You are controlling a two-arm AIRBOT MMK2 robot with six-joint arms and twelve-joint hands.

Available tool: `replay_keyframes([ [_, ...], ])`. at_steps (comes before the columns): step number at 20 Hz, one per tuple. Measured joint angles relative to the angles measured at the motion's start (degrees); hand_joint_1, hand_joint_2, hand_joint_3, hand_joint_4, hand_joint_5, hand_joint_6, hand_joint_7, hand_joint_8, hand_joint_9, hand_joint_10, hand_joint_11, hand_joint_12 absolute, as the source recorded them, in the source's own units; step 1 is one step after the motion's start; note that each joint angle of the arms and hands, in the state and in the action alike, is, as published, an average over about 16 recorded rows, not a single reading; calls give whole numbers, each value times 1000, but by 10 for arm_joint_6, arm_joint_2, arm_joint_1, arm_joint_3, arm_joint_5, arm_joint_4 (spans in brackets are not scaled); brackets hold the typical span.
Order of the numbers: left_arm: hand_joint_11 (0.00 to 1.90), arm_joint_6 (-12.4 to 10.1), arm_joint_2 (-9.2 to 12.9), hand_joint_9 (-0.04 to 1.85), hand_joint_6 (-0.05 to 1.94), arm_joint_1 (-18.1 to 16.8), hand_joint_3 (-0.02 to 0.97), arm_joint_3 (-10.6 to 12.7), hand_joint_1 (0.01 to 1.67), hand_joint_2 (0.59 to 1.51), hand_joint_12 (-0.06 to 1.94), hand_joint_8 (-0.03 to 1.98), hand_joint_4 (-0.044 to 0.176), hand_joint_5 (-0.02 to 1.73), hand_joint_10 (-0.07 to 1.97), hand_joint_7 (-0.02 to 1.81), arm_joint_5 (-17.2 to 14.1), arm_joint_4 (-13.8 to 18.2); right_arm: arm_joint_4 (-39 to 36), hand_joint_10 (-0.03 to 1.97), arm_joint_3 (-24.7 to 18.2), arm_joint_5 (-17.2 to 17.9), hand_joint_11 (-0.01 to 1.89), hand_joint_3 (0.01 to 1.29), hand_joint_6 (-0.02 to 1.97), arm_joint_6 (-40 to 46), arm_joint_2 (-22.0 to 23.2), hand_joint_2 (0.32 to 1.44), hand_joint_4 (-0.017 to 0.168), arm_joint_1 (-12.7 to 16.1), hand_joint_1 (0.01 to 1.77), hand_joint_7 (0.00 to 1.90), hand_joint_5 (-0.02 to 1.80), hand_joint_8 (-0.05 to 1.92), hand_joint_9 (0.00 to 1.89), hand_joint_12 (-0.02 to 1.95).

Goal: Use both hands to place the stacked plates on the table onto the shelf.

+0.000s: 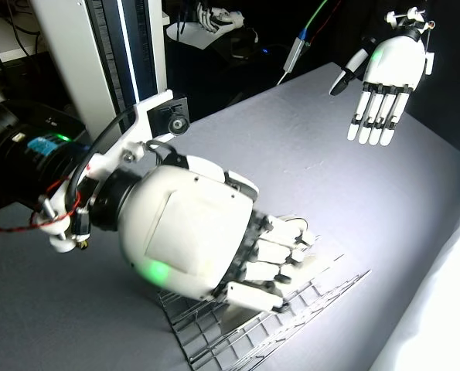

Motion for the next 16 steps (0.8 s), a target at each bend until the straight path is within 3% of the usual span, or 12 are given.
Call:
replay_keyframes([
  [11,37,-1,0,54,7,-6,17,4,19,1100,34,3,7,95,8,83,-9,10,-297,7,-40,77,14,13,19,1,0,1116,-2,5,881,550,515,5,509,1239],
  [16,44,-1,1,62,7,-8,16,4,18,1101,32,3,7,101,8,90,-9,11,-375,7,-46,101,17,13,19,1,0,1117,0,4,875,536,500,5,497,1217],
])
